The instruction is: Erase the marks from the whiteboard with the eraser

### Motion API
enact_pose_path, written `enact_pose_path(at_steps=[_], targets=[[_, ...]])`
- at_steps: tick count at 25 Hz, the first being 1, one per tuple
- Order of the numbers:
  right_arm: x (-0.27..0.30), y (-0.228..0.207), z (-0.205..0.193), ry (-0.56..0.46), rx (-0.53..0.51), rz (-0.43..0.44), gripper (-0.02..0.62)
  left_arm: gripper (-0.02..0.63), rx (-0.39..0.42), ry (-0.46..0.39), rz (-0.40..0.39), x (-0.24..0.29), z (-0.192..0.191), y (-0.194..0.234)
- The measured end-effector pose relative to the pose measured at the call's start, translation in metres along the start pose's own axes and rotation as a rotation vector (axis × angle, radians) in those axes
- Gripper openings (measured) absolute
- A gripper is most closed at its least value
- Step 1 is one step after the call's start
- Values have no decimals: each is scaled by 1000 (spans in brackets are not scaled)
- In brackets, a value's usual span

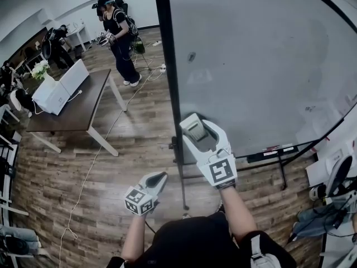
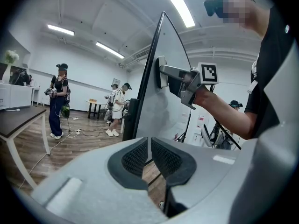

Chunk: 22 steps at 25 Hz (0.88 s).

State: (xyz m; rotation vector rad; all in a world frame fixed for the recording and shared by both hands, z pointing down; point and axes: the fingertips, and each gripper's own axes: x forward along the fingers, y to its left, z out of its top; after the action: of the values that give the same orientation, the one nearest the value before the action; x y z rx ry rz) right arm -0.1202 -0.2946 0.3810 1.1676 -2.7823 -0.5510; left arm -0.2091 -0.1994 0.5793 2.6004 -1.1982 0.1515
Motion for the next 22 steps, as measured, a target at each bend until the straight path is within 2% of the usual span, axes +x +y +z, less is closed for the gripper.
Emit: enact_pose_path(at_steps=[16,22], targets=[[-1,12,-15,11,31,77,255,34,-1,6,-6,1,-4,-6],[-12,10,-22,14,21,81,256,34,1,9,-27,8,-5,-13]])
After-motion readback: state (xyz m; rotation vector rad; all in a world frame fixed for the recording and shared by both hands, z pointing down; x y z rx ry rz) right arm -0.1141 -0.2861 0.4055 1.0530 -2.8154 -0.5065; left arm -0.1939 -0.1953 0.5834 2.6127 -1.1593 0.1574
